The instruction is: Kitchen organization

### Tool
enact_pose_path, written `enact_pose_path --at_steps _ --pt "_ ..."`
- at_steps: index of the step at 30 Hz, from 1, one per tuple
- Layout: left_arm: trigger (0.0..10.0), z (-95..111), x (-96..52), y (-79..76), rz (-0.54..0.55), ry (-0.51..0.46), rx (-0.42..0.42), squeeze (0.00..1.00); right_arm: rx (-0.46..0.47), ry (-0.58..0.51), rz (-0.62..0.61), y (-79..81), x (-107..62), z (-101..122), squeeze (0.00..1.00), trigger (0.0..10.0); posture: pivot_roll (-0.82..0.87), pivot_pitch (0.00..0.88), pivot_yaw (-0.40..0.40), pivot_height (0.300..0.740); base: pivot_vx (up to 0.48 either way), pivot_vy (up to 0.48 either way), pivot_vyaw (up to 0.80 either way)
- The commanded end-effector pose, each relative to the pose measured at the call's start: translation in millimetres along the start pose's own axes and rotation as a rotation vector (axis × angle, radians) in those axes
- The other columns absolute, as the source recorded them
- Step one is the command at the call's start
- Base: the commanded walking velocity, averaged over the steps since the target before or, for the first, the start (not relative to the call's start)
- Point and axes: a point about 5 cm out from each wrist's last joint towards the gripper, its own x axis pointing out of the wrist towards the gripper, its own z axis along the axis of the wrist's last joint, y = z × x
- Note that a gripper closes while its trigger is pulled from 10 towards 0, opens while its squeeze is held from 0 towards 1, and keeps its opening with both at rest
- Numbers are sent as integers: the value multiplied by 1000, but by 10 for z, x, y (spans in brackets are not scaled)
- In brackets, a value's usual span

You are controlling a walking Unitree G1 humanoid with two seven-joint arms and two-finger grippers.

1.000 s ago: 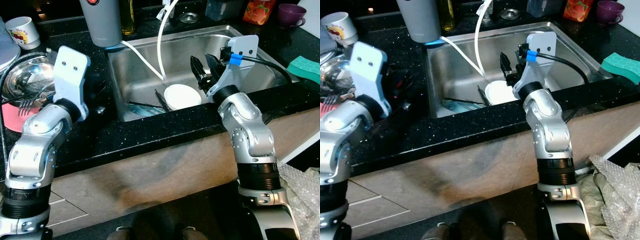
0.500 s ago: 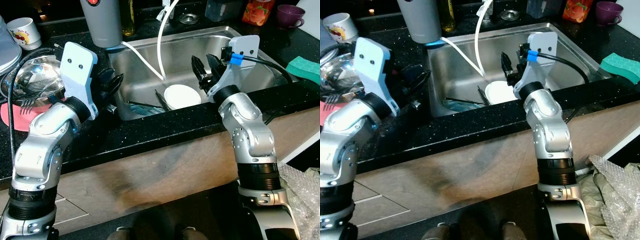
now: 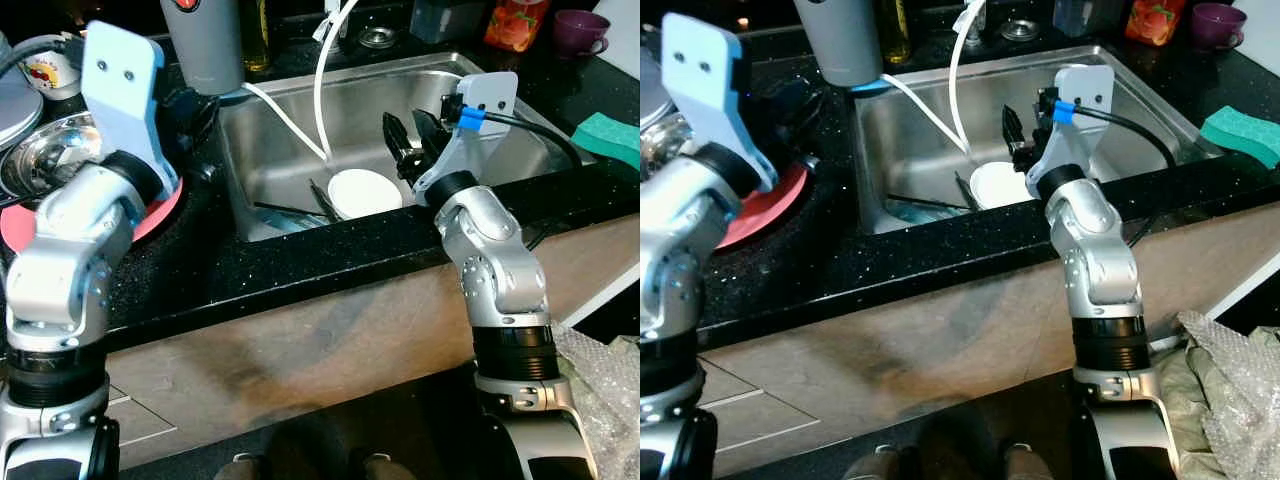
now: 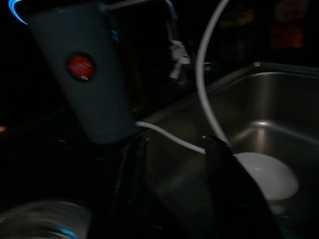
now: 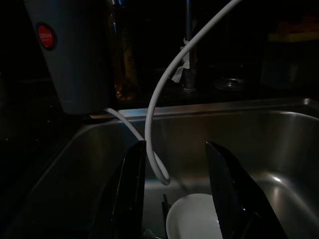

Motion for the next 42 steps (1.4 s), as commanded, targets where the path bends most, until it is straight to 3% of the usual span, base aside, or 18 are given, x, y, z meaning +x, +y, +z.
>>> enact_pose_path --at_steps 1,2,4,7,8,10,13,14,15,17,18,19,20,25,28,31,36,42 --pt "10000 26 -13 87 -1 37 28 1000 9 -4 4 4 13 3 0 10000 55 153 -1 740 0 0 0" --pt "10000 26 -13 87 -1 37 28 1000 9 -4 4 4 13 3 0 10000 55 153 -1 740 0 0 0" --pt "10000 66 -31 214 32 88 110 1000 7 -4 4 2 15 6 0 10000 55 154 0 740 0 0 0" --pt "10000 121 -59 348 60 112 127 1000 6 -5 5 -2 16 10 0 10000 53 153 3 740 0 0 0" --pt "10000 203 -148 464 24 106 88 0 5 -5 4 -10 16 13 0 10000 53 153 3 740 0 0 0" --pt "10000 272 -235 520 -36 79 40 0 4 -4 3 -17 14 13 0 10000 53 153 3 740 0 0 0" --pt "10000 284 -334 596 -71 119 57 0 4 -3 3 -20 13 12 0 10000 53 153 3 740 0 0 0" --pt "10000 266 -434 761 -30 227 187 0 2 -4 4 -22 14 14 0 10000 51 154 2 740 0 0 0" --pt "10000 283 -485 875 16 266 210 0 2 -4 5 -23 13 14 0 10000 52 153 0 740 0 0 0" --pt "10000 307 -544 951 28 296 182 0 3 -4 6 -24 12 14 0 10000 53 152 -1 740 0 0 0" --pt "10000 307 -544 951 28 296 182 0 3 -4 6 -24 12 14 0 10000 53 152 -1 740 0 0 0" --pt "10000 345 -661 957 -69 304 85 0 3 -3 8 -19 14 11 0 10000 52 150 -4 740 0 0 0" --pt "10000 343 -728 932 -136 321 59 0 4 -4 10 -16 16 12 0 10000 52 150 -5 740 0 0 0" --pt "10000 304 -876 913 -246 378 43 0 5 -4 15 -8 23 14 0 10000 53 149 -8 740 0 0 0" --pt "10000 161 -1032 926 -311 548 101 0 5 -5 20 0 23 15 0 10000 53 146 -11 740 0 0 0" --pt "10000 114 -1054 973 -278 619 153 0 5 -5 21 0 23 16 0 10000 51 145 -10 740 0 0 0" --pt "10000 36 -1093 1136 -124 771 270 0 4 -4 23 0 15 15 0 10000 49 143 -10 740 0 0 0" --pt "10000 -22 -1120 1118 -139 806 278 0 3 -5 23 2 16 16 0 10000 47 141 -7 740 0 0 0"
